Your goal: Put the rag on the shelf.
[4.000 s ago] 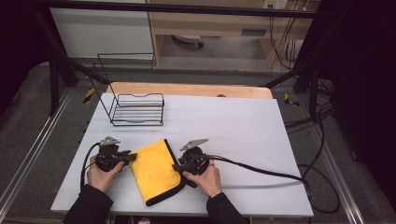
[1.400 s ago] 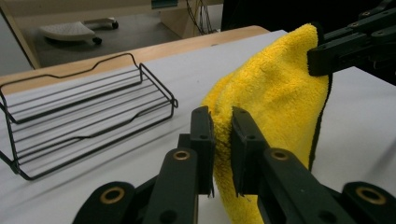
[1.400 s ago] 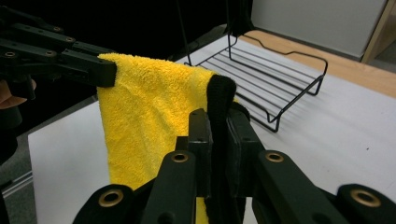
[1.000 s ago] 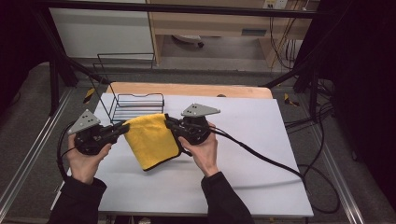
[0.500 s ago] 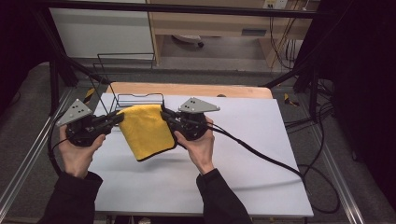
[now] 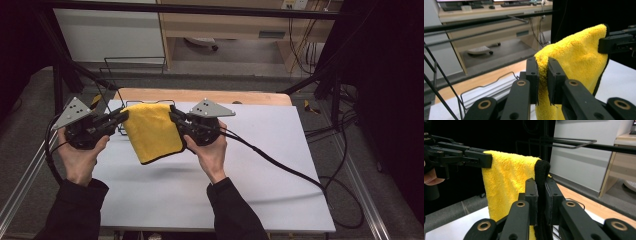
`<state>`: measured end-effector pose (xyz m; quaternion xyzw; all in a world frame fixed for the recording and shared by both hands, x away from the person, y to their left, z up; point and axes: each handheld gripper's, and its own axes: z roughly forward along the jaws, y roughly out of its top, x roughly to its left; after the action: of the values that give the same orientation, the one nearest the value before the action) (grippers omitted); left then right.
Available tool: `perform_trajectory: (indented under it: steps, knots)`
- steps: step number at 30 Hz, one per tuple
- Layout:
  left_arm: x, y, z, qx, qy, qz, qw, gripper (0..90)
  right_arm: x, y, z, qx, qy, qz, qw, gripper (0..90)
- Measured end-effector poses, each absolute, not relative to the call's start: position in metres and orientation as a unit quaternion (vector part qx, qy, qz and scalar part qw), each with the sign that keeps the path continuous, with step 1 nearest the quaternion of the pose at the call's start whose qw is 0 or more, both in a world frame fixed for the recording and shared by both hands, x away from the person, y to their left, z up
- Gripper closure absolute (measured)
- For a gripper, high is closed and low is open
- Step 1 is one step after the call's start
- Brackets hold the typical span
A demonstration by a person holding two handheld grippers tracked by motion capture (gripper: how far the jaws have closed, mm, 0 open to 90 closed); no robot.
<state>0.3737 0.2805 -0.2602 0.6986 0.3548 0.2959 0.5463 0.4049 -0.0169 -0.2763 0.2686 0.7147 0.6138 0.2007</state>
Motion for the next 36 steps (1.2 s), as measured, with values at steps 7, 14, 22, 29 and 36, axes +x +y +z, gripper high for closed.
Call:
perform_trajectory:
  steps: [7,14,22,29,36]
  knots:
    - [0.374,0.284,-0.254,0.683,0.353,0.311,0.559,80.6,0.405,-0.012,-0.270,0.263,0.703,0.626,0.213,82.6]
    - [0.374,0.287,-0.249,0.662,0.349,0.326,0.577,80.7,0.406,-0.007,-0.263,0.258,0.689,0.638,0.226,82.5]
    - [0.373,0.291,-0.240,0.638,0.348,0.343,0.596,80.6,0.409,-0.002,-0.250,0.250,0.676,0.651,0.238,82.5]
    - [0.375,0.296,-0.228,0.623,0.343,0.348,0.611,80.7,0.412,0.004,-0.236,0.242,0.665,0.662,0.247,82.5]
    - [0.379,0.302,-0.218,0.607,0.348,0.352,0.622,80.6,0.414,0.011,-0.223,0.237,0.656,0.670,0.253,82.6]
